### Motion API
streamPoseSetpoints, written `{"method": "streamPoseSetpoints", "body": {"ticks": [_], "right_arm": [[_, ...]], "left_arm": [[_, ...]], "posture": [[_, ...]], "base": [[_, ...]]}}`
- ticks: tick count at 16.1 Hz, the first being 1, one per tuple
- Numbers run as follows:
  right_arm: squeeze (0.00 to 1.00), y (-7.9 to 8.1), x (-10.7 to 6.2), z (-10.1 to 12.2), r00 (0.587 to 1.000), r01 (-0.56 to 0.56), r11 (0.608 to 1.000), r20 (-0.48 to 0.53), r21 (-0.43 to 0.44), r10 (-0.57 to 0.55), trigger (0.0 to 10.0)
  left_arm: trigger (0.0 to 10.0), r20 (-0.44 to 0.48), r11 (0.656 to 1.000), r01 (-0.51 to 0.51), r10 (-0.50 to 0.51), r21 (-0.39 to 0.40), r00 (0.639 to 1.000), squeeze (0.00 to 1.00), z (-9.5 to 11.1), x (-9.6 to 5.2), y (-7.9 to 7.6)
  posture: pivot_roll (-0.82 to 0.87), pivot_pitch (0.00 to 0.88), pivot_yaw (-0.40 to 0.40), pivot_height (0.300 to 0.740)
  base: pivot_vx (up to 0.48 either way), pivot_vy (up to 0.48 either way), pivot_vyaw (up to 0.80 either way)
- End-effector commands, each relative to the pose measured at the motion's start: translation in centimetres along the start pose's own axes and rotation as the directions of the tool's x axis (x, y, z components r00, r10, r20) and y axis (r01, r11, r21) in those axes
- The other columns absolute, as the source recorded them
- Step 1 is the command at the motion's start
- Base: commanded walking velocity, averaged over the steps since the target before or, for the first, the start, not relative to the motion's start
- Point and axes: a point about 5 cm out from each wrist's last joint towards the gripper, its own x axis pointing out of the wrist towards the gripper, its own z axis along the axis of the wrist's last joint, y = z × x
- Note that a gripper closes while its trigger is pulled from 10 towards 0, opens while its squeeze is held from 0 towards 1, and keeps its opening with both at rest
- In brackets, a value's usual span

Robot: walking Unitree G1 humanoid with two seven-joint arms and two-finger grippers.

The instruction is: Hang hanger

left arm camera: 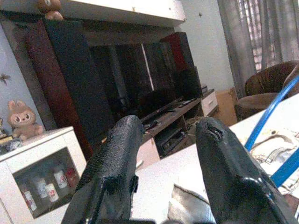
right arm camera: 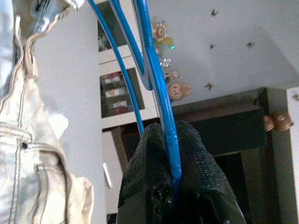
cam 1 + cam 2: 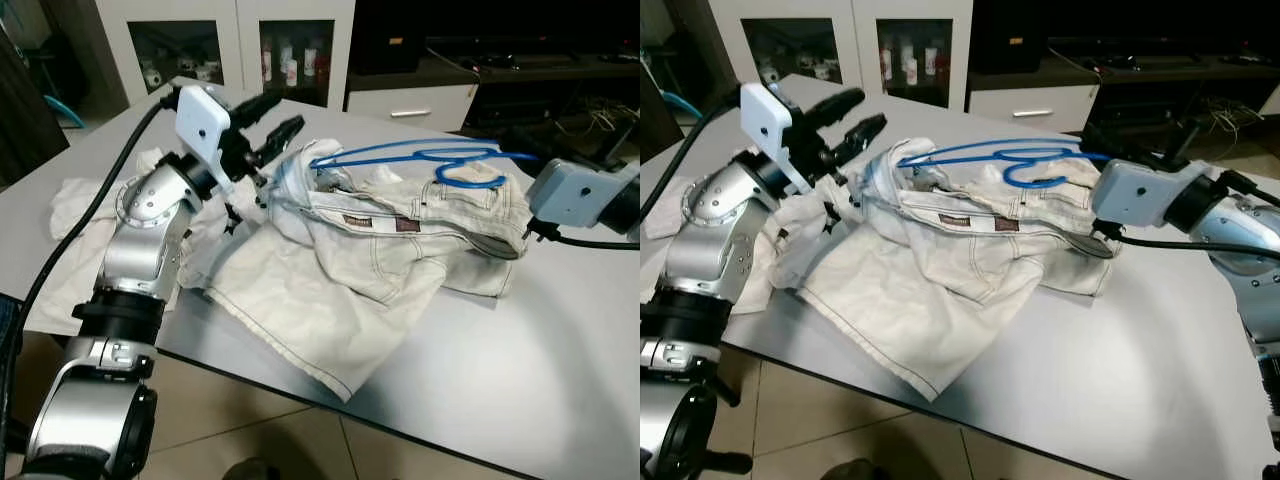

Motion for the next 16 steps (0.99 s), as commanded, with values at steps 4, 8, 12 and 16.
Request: {"method": "streamPoseSetpoints", "body": {"ticks": [4,8,12,16], "right_arm": [[0.00,-1.1,-0.1,0.6,0.998,0.065,0.998,0.021,-0.025,-0.064,10.0],[0.00,-1.5,0.0,0.7,0.996,0.084,0.996,0.023,-0.022,-0.084,10.0],[0.00,-2.6,-0.2,0.6,0.991,0.130,0.991,0.021,0.007,-0.130,10.0],[0.00,-2.5,-0.6,-1.6,0.986,0.131,0.991,-0.098,-0.032,-0.134,10.0]], "left_arm": [[10.0,-0.017,0.975,0.220,-0.220,-0.019,0.975,1.00,-1.0,0.2,-2.5],[10.0,-0.153,0.951,0.305,-0.295,0.050,0.943,0.00,-3.2,-0.5,-3.9],[10.0,-0.189,0.963,0.254,-0.234,0.088,0.954,0.00,-3.6,-0.9,-3.0],[10.0,-0.110,0.977,0.174,-0.160,0.122,0.981,0.00,-2.5,-0.2,-2.1]], "posture": [[0.03,0.000,-0.010,0.723],[0.04,0.000,-0.015,0.723],[0.04,0.000,-0.020,0.723],[0.03,0.000,-0.019,0.723]], "base": [[0.000,0.000,0.00],[0.000,0.000,0.00],[0.000,0.000,0.00],[0.000,0.000,0.00]]}}
